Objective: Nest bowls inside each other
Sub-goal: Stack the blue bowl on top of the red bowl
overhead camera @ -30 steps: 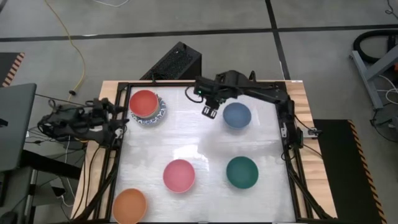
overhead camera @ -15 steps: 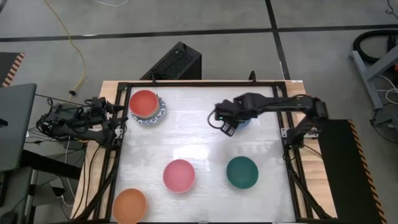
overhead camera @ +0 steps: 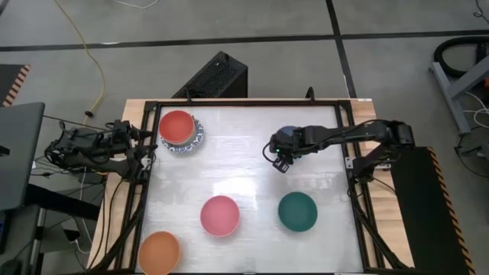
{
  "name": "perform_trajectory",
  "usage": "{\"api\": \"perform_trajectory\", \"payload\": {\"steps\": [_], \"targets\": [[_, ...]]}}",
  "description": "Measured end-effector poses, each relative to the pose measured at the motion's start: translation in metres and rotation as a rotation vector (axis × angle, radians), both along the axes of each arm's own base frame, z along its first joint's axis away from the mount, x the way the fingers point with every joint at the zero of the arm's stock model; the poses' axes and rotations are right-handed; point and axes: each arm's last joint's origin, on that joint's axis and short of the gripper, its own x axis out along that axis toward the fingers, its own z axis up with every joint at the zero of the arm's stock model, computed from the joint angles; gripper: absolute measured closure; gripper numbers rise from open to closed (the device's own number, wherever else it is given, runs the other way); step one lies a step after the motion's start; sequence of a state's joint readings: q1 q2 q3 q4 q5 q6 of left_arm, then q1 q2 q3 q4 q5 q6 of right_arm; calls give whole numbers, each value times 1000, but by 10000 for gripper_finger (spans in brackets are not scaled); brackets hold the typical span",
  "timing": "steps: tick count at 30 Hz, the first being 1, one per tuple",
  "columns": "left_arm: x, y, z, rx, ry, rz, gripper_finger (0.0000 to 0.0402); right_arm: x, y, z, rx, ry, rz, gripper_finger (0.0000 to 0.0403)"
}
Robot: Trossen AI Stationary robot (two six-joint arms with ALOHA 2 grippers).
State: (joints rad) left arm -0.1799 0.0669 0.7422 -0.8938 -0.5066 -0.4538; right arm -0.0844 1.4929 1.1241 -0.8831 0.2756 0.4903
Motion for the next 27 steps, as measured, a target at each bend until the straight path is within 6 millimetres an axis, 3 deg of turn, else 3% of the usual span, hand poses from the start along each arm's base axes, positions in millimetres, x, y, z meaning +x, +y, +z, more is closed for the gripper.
{"api": "perform_trajectory", "payload": {"steps": [19,27], "targets": [[-1,0,-6,12,63,3,88,6,-11,2,-41,-69,-1,234],[-1,0,-6,9,66,3,88,2,-11,-21,-42,-70,4,234]]}}
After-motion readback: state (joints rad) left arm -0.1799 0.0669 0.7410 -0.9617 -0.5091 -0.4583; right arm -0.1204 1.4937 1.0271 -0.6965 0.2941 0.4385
